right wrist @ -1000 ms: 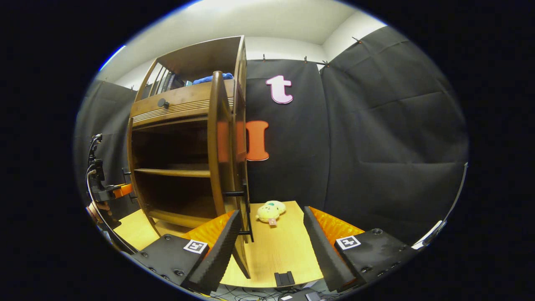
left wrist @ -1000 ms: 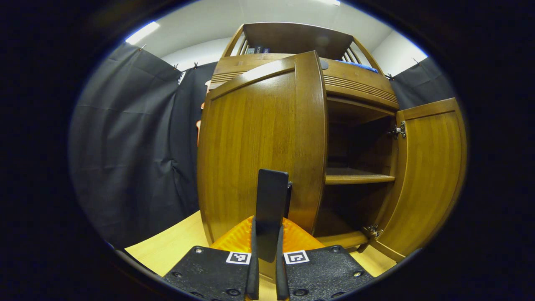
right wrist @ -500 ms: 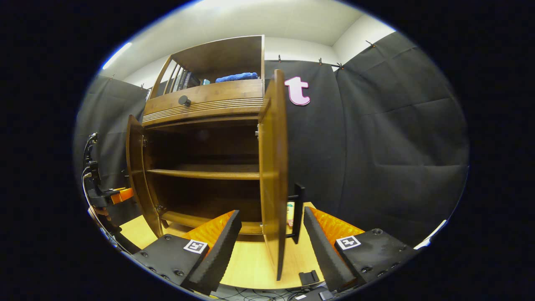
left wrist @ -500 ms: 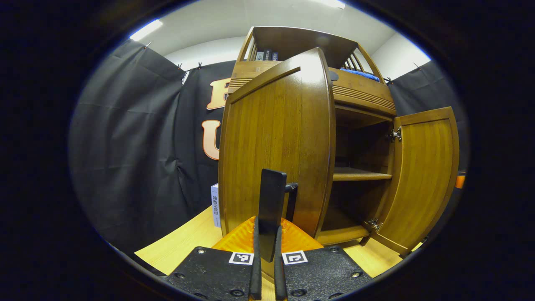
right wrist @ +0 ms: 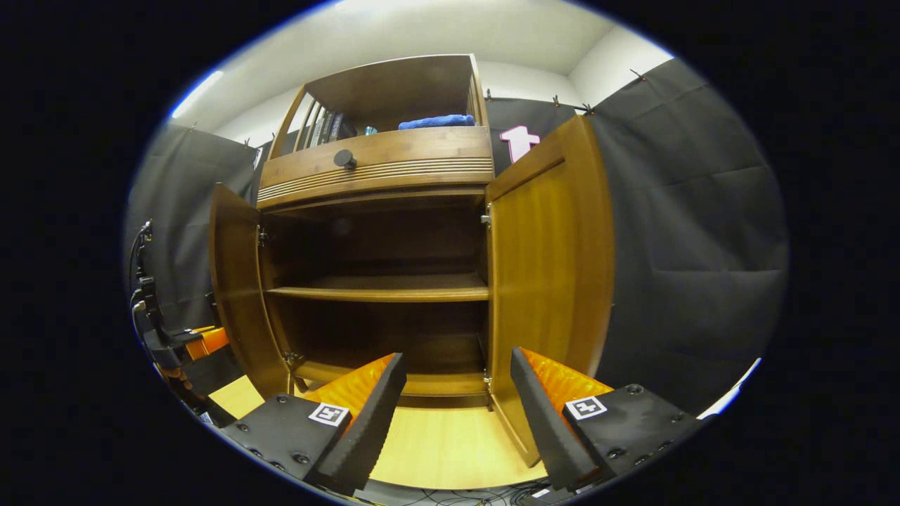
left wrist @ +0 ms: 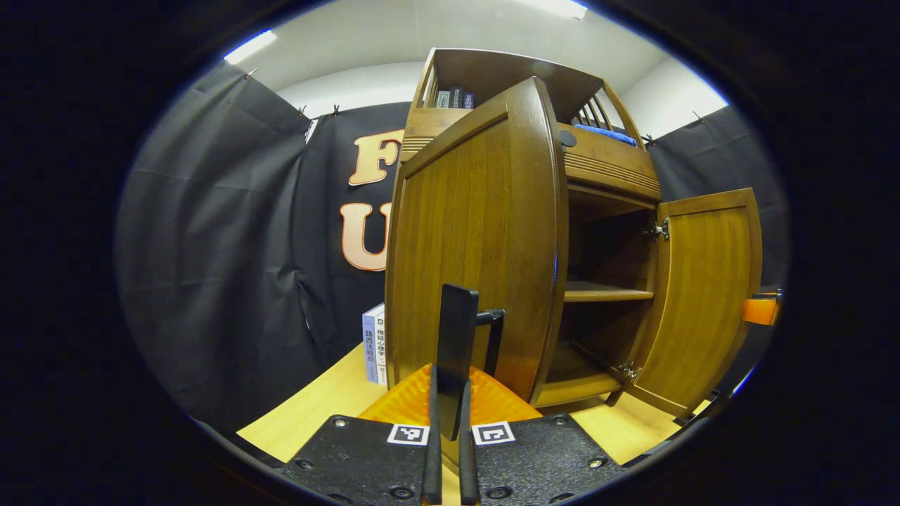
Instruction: Open the right door of the double-door shoe cabinet with the right hand, and open the left door with the left hand.
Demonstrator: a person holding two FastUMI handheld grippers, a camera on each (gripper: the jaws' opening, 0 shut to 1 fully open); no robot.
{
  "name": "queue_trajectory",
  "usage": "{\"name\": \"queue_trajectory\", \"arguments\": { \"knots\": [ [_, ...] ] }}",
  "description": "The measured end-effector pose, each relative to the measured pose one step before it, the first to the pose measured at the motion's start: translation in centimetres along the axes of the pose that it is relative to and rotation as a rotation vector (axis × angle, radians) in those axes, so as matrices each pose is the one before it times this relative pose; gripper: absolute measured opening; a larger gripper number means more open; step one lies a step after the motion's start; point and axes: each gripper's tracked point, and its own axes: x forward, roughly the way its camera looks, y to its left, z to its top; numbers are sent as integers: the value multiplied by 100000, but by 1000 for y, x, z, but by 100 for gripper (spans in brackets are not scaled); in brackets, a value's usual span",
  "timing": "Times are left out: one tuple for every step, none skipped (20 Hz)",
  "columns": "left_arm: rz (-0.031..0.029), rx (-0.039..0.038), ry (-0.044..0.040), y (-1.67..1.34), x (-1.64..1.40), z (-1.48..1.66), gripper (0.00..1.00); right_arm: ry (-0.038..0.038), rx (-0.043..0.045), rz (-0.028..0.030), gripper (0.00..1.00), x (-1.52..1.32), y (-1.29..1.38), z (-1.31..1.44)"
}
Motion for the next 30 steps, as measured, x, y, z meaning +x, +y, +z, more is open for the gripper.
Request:
{"name": "queue_trajectory", "arguments": {
  "knots": [
    [206,439,362,783,-322,152,9,39,-241,5,89,9,925,-237],
    [195,428,386,839,-210,80,10,-243,-304,-6,89,109,872,-114],
    [352,375,228,853,-300,77,7,-473,-137,-132,89,497,1406,182],
    [765,200,128,1058,-294,45,7,-339,32,-135,89,69,748,59],
    [1078,16,152,1175,-158,52,6,-737,161,-23,89,-29,917,55],
    [945,-473,125,1080,-121,26,5,-490,86,-153,89,150,1101,294],
    [417,-980,283,1036,-80,103,4,-670,-9,91,89,-148,962,111],
    [-208,-1177,105,751,-215,2,4,-271,-162,175,89,-101,1094,170],
    [-527,-376,81,708,-208,24,3,15,-199,304,89,-138,935,-28],
    [-400,896,50,589,-105,11,2,128,-240,399,89,-203,916,-111],
    [-410,1559,-76,675,-175,42,2,279,-263,329,89,-102,922,-38],
    [-1208,279,47,336,-73,-44,1,214,-434,396,89,-176,819,-80],
    [-1833,-959,325,-90,-172,-106,3,60,-537,323,89,-162,694,45],
    [-1507,-720,218,36,-201,-93,1,11,-605,370,89,-191,633,7],
    [-1091,415,61,252,-169,18,2,-47,-421,312,89,-144,652,25],
    [-405,970,-71,160,-137,-64,2,-191,-284,212,89,-122,502,53],
    [-167,1329,74,229,-65,-24,2,-442,-85,90,89,-109,417,137],
    [-89,416,133,378,-4,93,2,-312,5,-64,89,-115,359,69],
    [3,-581,145,332,103,42,2,-91,112,-109,89,-88,263,-28],
    [-268,-1163,138,270,-67,-1,2,5,36,-296,89,-132,166,-41],
    [-35,-934,30,304,84,-56,2,103,-125,-322,89,-31,137,-38],
    [523,-27,1,523,19,-13,2,244,-107,-350,89,-173,86,-69],
    [839,713,-123,597,14,106,2,-19,-84,-300,89,-113,54,60],
    [1604,837,6,877,96,-13,2,-55,-154,-402,89,31,48,6],
    [2055,197,214,1101,-68,-85,2,-66,-142,-252,89,58,78,46],
    [113,-2031,384,606,8,-95,2,-67,-55,-113,89,37,105,4],
    [-1736,-3206,629,-291,-56,109,2,126,-72,190,89,92,173,25],
    [-549,-1292,562,-151,-86,-18,2,118,-162,256,89,10,212,47],
    [-308,1052,284,59,-58,-31,2,-98,-180,263,89,-43,259,79],
    [279,2202,123,94,-149,49,2,-248,-124,266,89,-16,226,133]
  ]
}}
